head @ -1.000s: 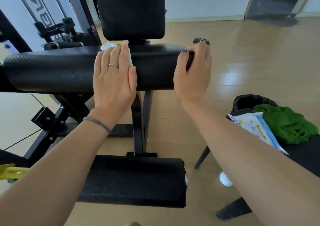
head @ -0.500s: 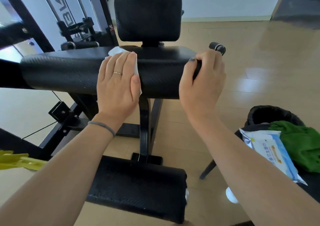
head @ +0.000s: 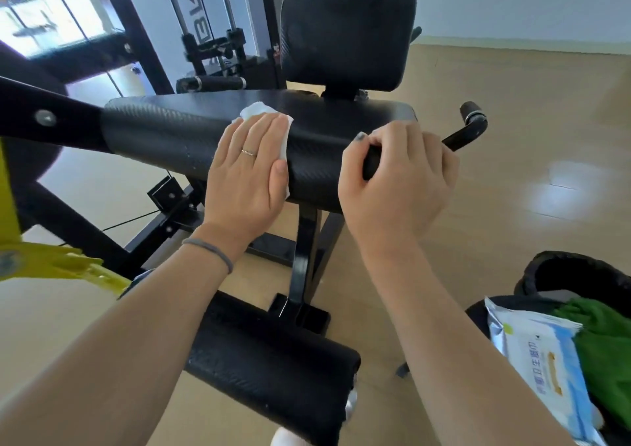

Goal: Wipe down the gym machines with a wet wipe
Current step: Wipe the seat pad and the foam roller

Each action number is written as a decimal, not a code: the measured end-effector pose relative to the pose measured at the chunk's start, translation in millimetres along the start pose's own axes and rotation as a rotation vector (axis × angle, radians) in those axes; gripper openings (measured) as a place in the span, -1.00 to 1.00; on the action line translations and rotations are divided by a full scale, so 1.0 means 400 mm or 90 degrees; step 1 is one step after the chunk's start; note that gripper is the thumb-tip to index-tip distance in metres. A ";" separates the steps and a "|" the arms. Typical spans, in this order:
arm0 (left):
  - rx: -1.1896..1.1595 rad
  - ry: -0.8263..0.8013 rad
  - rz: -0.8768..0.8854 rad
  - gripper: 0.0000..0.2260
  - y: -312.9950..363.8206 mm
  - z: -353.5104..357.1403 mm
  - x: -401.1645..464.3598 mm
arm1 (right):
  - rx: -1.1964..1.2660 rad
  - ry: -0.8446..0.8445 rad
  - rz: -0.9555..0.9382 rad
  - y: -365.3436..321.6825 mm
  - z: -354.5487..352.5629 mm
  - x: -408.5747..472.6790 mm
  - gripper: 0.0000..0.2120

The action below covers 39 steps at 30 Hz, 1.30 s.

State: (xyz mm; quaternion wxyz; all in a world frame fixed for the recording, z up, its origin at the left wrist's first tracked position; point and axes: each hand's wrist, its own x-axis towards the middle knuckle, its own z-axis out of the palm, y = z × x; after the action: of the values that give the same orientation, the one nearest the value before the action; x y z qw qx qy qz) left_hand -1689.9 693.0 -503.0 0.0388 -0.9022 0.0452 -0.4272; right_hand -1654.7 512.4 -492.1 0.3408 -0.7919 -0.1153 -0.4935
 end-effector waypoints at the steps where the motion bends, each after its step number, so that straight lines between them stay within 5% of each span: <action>1: 0.009 -0.009 -0.015 -0.55 -0.003 -0.003 -0.003 | 0.008 0.000 0.000 0.000 -0.001 0.000 -0.80; 11: 0.038 -0.060 -0.119 -0.54 0.017 -0.021 -0.019 | 0.040 0.012 0.000 0.007 -0.009 -0.003 -0.83; 19: -0.008 -0.062 0.032 -0.50 0.033 -0.009 -0.023 | 0.005 0.011 -0.014 0.011 -0.006 -0.005 -0.82; 26: -0.045 0.005 -0.267 -0.57 -0.239 -0.004 -0.075 | -0.093 -0.020 -0.018 -0.024 -0.007 0.015 -0.74; 29: -0.070 0.045 -0.374 -0.55 -0.217 0.010 -0.063 | -0.069 -0.064 -0.050 -0.068 0.002 0.018 -0.74; 33: -0.062 0.026 -0.203 -0.54 -0.073 0.045 -0.070 | 0.018 -0.178 -0.126 -0.211 0.089 0.012 -0.71; 36: -0.062 0.006 -0.103 -0.53 -0.139 0.036 -0.076 | -0.017 -0.230 -0.188 -0.240 0.140 0.011 -0.68; 39: -0.087 0.066 -0.279 -0.58 -0.267 0.025 -0.071 | -0.032 -0.219 -0.202 -0.224 0.151 0.009 -0.68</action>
State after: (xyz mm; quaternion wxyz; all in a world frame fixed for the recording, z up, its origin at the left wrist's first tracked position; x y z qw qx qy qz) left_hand -1694.7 802.8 -519.5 -0.1183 -0.8679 -0.1209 -0.4671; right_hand -1657.0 617.9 -468.0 0.2142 -0.8444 -0.2824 -0.4017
